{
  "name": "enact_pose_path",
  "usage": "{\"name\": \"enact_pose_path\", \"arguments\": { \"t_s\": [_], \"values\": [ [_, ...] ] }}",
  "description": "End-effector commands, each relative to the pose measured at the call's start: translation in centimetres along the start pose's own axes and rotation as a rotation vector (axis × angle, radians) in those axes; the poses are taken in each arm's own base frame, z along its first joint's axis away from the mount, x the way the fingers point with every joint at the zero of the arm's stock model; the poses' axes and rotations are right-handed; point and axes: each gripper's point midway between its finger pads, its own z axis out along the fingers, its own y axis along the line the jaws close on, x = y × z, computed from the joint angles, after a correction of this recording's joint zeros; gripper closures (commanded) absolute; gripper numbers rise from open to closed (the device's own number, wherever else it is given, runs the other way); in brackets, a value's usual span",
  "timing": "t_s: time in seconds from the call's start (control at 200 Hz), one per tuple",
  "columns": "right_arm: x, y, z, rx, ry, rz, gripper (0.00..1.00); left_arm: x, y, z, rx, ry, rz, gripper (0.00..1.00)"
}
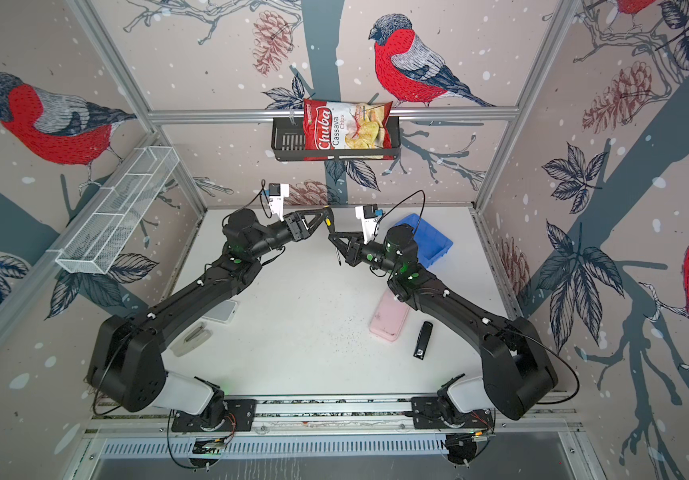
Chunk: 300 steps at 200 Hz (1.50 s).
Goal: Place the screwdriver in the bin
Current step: 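Close the right gripper on the handle and open the left gripper, then move the screwdriver over the blue bin with the right gripper while the left arm withdraws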
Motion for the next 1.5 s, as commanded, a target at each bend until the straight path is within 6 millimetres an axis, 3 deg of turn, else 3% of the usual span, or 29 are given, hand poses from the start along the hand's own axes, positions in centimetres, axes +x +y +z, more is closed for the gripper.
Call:
{"name": "enact_pose_path", "arguments": {
  "t_s": [0.0,0.165,0.26,0.43,0.66,0.836,1.006,1.206,1.496],
  "values": [
    [-0.3,-1.6,-0.8,0.070,-0.006,-0.059,0.98,-1.2,-1.4,-0.8,0.023,-0.065,0.120,0.02],
    [-0.7,-5.3,-3.1,0.212,0.015,-0.135,0.98,-0.5,-2.0,-1.6,-0.026,-0.069,0.271,0.01],
    [-1.4,-8.1,-5.0,0.316,0.022,-0.203,0.98,0.4,-3.5,-1.6,-0.038,-0.077,0.443,0.01],
    [-2.8,-13.1,-8.8,0.478,0.041,-0.301,0.98,4.6,-3.8,-1.0,-0.053,-0.014,0.644,0.01],
    [-3.5,-19.3,-12.8,0.709,0.157,-0.443,0.98,9.9,-4.5,1.2,0.003,0.083,0.736,0.01],
    [-3.6,-23.8,-15.1,0.824,0.177,-0.438,0.98,12.3,-3.7,2.8,-0.019,0.114,0.745,0.01],
    [-3.1,-27.9,-16.0,0.899,0.244,-0.440,0.98,13.7,-2.4,4.1,-0.056,0.126,0.725,0.01],
    [-1.9,-32.0,-15.5,0.945,0.324,-0.438,0.97,16.1,-0.8,5.1,-0.092,0.175,0.706,0.01],
    [0.4,-36.8,-14.9,0.980,0.444,-0.432,0.96,17.9,-1.2,5.7,-0.060,0.210,0.695,0.01]
  ]
}}
